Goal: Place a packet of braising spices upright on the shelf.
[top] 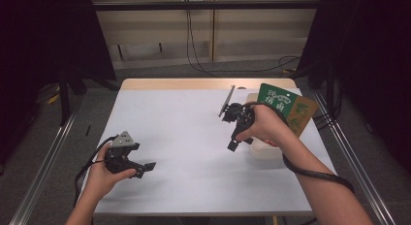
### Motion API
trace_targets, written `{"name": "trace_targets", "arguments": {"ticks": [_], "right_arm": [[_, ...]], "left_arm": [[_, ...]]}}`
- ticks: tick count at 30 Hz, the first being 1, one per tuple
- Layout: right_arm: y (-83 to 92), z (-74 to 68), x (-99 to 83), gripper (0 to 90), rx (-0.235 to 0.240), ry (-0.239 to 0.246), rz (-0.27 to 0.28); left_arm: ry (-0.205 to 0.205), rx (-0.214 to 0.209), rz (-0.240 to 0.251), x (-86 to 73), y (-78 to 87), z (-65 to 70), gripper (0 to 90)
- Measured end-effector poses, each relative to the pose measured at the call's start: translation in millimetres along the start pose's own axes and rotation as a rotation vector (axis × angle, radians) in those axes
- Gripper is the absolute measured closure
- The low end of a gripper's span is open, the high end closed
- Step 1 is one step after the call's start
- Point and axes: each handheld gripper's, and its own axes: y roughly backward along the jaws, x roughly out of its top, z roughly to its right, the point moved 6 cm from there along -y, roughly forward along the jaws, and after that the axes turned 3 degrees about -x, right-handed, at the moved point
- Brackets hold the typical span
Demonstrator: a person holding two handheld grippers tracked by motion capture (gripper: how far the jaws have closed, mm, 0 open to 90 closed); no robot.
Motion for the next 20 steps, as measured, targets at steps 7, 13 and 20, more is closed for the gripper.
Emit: {"name": "trace_targets", "arguments": {"ticks": [7,13,20], "right_arm": [[-19.9,-6.7,-1.4,17.2,0.013,0.013,-0.003],[-34.2,-12.6,-1.9,17.3,0.039,0.018,0.005],[-48.8,-15.7,-4.0,16.9,0.046,0.016,0.03]], "left_arm": [[-0.005,0.003,-0.001,-0.1,-0.6,-0.3,3.0],[-0.004,0.005,-0.001,-0.2,-0.4,-0.5,3.1],[-0.003,-0.008,0.005,-0.8,-2.4,0.2,3.0]]}}
